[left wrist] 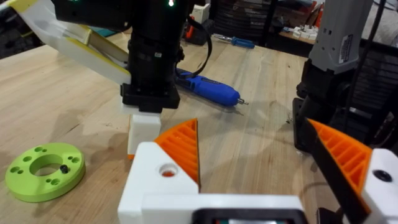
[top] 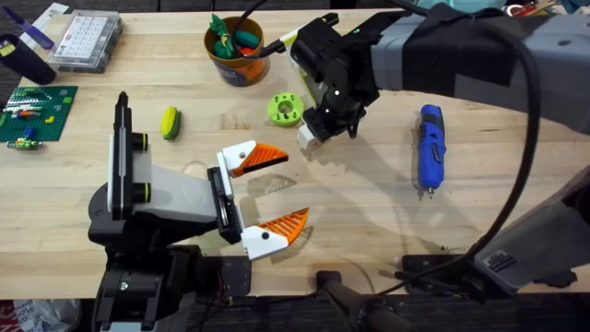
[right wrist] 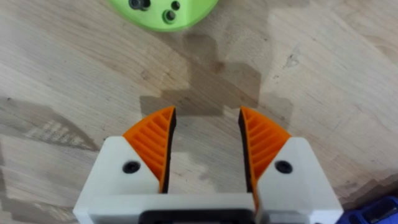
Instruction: Pick up the gripper from the table and insert it into the empty holder that is missing its gripper. Then pick up a screw, insert it into the mounting hole, and use the screwdriver to tighten it. Finally, clean up the table by picking up the vegetable and placing it into the bucket.
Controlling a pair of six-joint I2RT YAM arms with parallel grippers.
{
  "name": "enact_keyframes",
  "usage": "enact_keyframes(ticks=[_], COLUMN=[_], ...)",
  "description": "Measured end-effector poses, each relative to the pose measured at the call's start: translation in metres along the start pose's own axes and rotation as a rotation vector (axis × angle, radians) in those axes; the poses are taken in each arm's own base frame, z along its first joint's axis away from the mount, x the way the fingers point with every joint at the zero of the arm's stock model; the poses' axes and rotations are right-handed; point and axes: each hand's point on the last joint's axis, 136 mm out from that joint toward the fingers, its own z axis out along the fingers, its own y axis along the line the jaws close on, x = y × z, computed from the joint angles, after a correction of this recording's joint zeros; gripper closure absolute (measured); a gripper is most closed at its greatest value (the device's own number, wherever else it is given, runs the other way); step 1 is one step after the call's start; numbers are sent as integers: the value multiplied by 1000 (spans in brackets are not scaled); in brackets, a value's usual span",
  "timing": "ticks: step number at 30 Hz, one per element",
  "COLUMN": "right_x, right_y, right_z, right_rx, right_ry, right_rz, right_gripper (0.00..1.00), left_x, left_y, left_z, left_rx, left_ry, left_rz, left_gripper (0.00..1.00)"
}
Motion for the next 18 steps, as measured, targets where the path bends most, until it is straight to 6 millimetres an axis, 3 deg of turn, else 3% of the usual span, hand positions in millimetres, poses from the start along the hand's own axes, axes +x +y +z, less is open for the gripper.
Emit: enact_keyframes(ticks=[11,14,18], right_x=[10,13,12], right_y=[-2,-3,-5], right_z=[-3,-20,-62], right_rx=[5,6,-4], right_ry=[37,21,-72], right_rz=[-2,0,3], right_gripper=[427,427,427], left_x=[0,0,0], left_y=[0,0,0], left_z=[0,0,0], left_rx=[0,0,0], left_ry=[0,0,0], left_rz=[1,1,1], left_gripper=[13,13,13])
